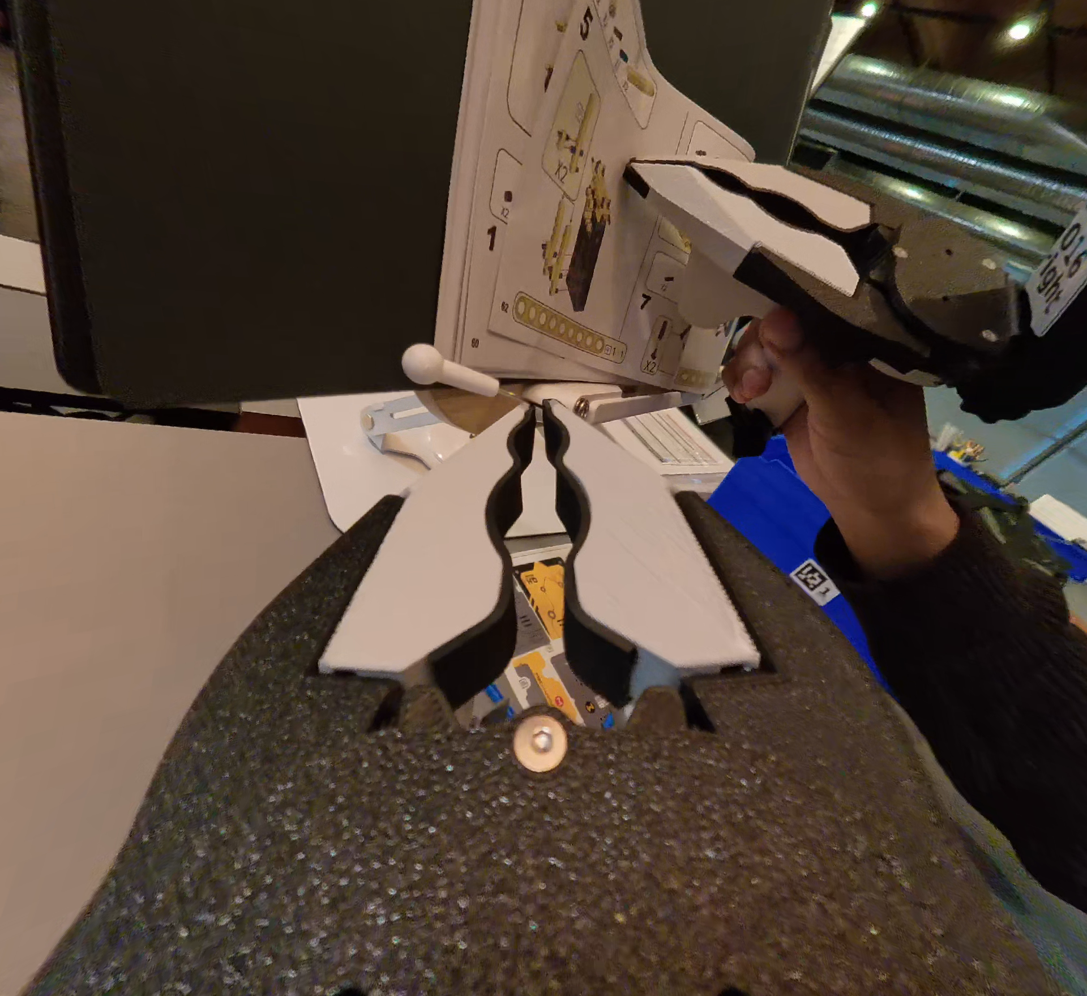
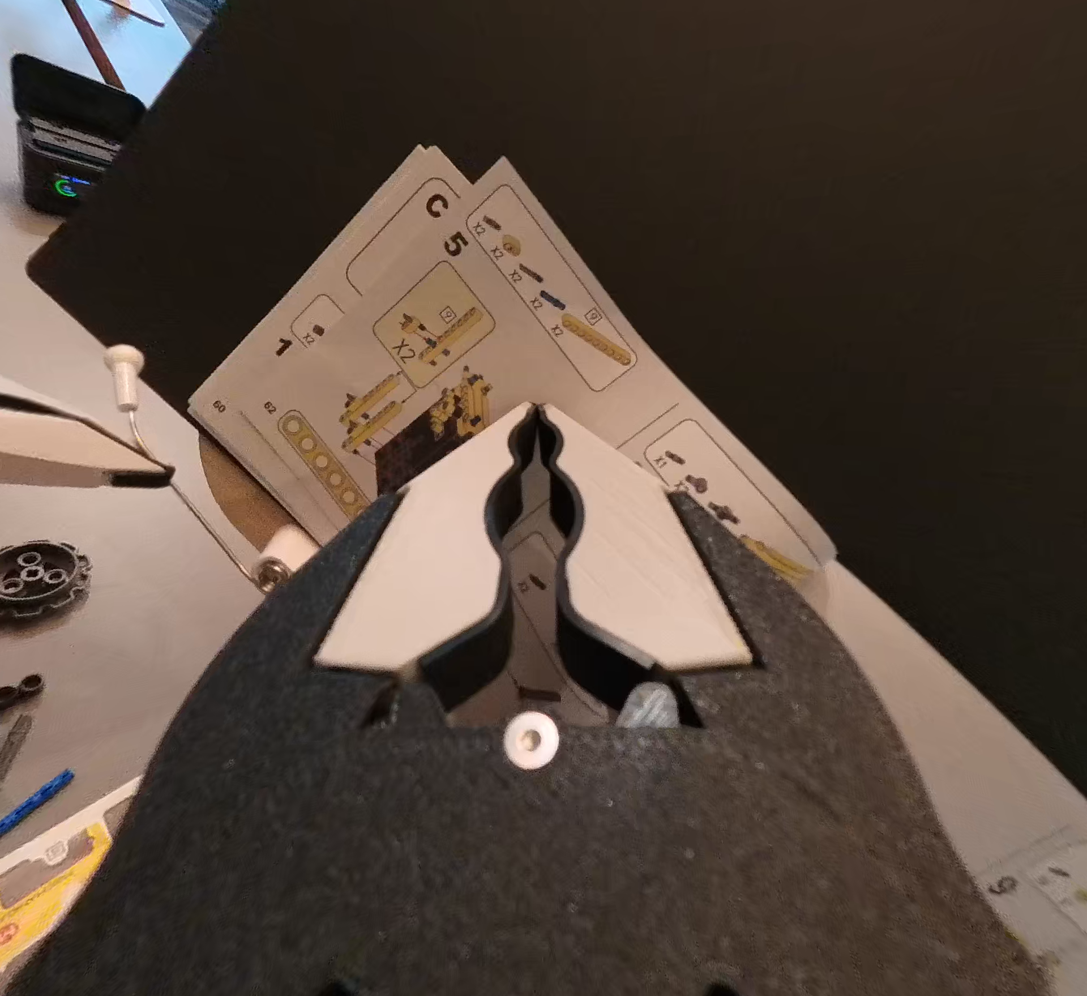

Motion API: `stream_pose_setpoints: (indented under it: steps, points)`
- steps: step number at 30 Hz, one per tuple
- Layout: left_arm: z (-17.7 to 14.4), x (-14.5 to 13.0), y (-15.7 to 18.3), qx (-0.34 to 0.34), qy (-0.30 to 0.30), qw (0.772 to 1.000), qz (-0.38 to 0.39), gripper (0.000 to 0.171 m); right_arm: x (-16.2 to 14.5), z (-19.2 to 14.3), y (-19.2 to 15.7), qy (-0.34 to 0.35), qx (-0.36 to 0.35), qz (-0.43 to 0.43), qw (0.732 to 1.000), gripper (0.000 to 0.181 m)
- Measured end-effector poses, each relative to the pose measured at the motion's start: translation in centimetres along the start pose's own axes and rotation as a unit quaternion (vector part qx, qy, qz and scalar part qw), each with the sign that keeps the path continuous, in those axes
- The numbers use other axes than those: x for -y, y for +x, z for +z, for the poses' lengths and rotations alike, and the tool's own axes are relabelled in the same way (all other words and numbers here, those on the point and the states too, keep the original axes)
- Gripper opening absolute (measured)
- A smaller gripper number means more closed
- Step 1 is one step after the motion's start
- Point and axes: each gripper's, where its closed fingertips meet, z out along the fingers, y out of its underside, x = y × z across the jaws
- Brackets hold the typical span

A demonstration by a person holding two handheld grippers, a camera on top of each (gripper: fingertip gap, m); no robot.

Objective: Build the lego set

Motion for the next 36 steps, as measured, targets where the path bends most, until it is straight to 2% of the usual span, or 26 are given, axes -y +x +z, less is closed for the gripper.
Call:
stream_pose_setpoints:
  steps: [4, 10, 11, 15, 19, 23, 26, 30, 33, 36]
  points:
    - [0.3, 0.2, 0.5, 0.0, -0.008, 1.0, 0.027, 0.001, 0.2, 0.0, -1.2, 0.005, 0.018, -0.011, 1.0, 0.0]
    - [0.8, 0.6, 1.7, 0.011, -0.016, 0.993, 0.113, 0.0, 0.5, 0.1, -2.2, 0.01, 0.023, -0.026, 0.999, 0.0]
    - [0.8, 0.7, 3.0, -0.023, -0.012, 0.992, 0.122, 0.0, 0.5, 0.1, -2.3, 0.011, 0.027, -0.026, 0.999, 0.0]
    - [1.5, 1.2, 4.5, -0.013, -0.019, 0.987, 0.161, 0.0, 0.4, 0.1, -2.5, 0.012, 0.039, -0.015, 0.999, 0.0]
    - [1.3, 1.1, 4.7, -0.025, -0.021, 0.993, 0.115, 0.0, 0.5, -0.1, -2.5, 0.006, 0.052, 0.009, 0.999, 0.0]
    - [-1.3, 1.1, 5.0, -0.032, -0.02, 0.997, 0.074, 0.0, 1.3, -1.9, -1.3, 0.01, 0.062, 0.059, 0.996, 0.0]
    - [-4.7, 1.3, 6.0, -0.034, -0.029, 0.997, 0.07, 0.0, 2.5, -6.2, -0.5, 0.016, 0.091, 0.138, 0.986, 0.0]
    - [-9.7, 0.1, 7.7, -0.037, -0.043, 0.996, 0.068, 0.002, 2.8, -15.6, -1.5, 0.011, 0.141, 0.237, 0.961, 0.011]
    - [-12.8, -2.1, 9.1, -0.045, -0.066, 0.995, 0.059, 0.004, 1.3, -23.4, -3.5, 0.002, 0.144, 0.276, 0.95, 0.016]
    - [-14.8, -4.8, 10.4, -0.057, -0.102, 0.992, 0.047, 0.012, -1.8, -30.0, -5.8, -0.023, 0.103, 0.286, 0.952, 0.019]
